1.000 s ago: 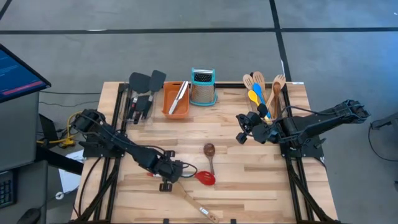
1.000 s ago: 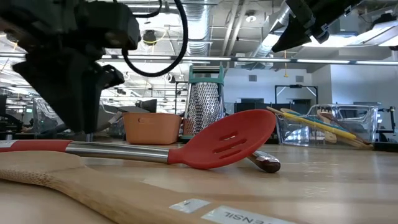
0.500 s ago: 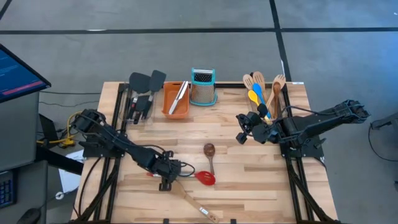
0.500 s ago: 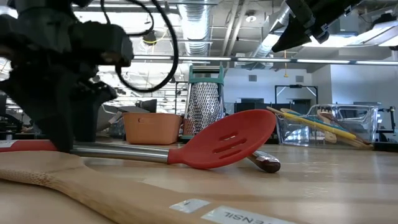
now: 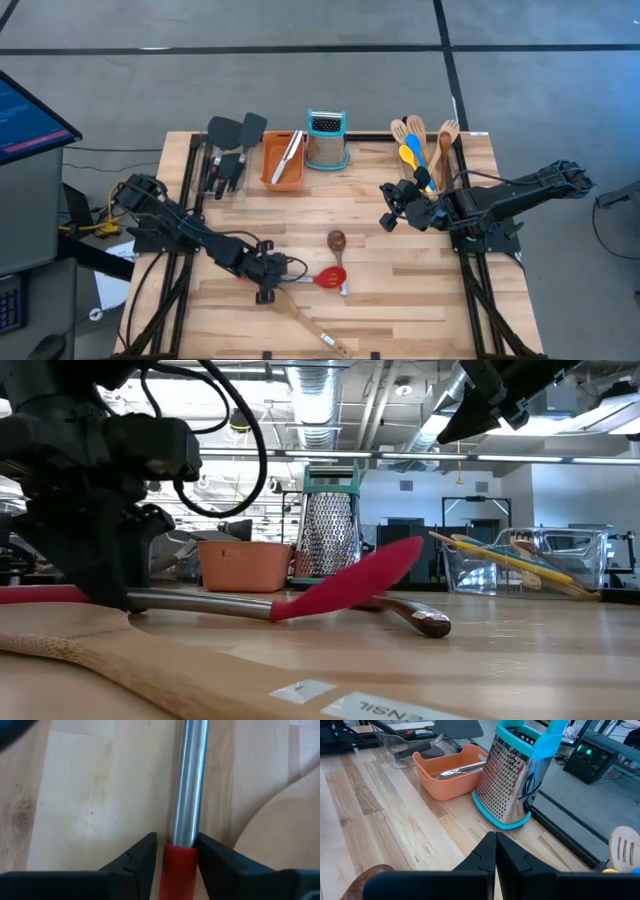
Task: Pick & Place Kitchen Items
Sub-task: Put the red spoon into the right transparent bin
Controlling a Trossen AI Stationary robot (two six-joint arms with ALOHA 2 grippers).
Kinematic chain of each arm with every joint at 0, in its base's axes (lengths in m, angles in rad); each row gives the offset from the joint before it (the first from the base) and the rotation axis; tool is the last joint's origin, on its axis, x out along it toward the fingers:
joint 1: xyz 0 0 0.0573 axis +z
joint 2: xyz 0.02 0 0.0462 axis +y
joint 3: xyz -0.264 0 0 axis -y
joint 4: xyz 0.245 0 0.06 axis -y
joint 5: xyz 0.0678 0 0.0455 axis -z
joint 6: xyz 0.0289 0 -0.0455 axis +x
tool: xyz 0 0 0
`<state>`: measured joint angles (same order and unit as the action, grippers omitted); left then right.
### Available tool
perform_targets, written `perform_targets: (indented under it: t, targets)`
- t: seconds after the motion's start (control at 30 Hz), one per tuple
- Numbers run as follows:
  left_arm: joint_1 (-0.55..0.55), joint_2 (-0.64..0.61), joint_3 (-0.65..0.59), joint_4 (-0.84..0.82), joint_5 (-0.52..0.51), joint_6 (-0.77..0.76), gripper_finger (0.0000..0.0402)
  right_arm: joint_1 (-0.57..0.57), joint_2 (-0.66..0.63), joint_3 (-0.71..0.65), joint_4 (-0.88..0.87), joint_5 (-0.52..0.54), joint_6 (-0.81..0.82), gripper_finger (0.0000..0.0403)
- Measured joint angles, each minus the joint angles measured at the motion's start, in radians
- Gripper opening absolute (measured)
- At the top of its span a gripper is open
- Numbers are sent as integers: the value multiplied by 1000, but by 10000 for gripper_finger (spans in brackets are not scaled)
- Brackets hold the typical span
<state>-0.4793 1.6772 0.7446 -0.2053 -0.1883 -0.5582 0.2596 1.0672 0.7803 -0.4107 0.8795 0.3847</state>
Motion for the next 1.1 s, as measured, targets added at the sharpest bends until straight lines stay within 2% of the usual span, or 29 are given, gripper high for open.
perform_targets:
  t: [0.27, 0.37, 0.5, 0.67, 0.97, 1.1]
  targets:
    - [-2, 3, -8, 55, -30, 2, 41, 0, 0, 0, 0, 0, 0, 1]
    - [-8, -4, -8, 57, -33, 6, 21, 0, 0, 0, 0, 0, 0, 1]
    - [-19, -36, -13, 69, -36, 43, 21, 0, 0, 0, 0, 0, 0, 1]
    - [-14, -152, -10, 96, -53, 86, 13, 0, 0, 0, 0, 0, 0, 1]
    - [-9, -349, -10, 93, -285, 257, 10, 0, 0, 0, 0, 0, 0, 1]
    - [4, -408, -9, 97, -358, 318, 10, 0, 0, 0, 0, 0, 0, 1]
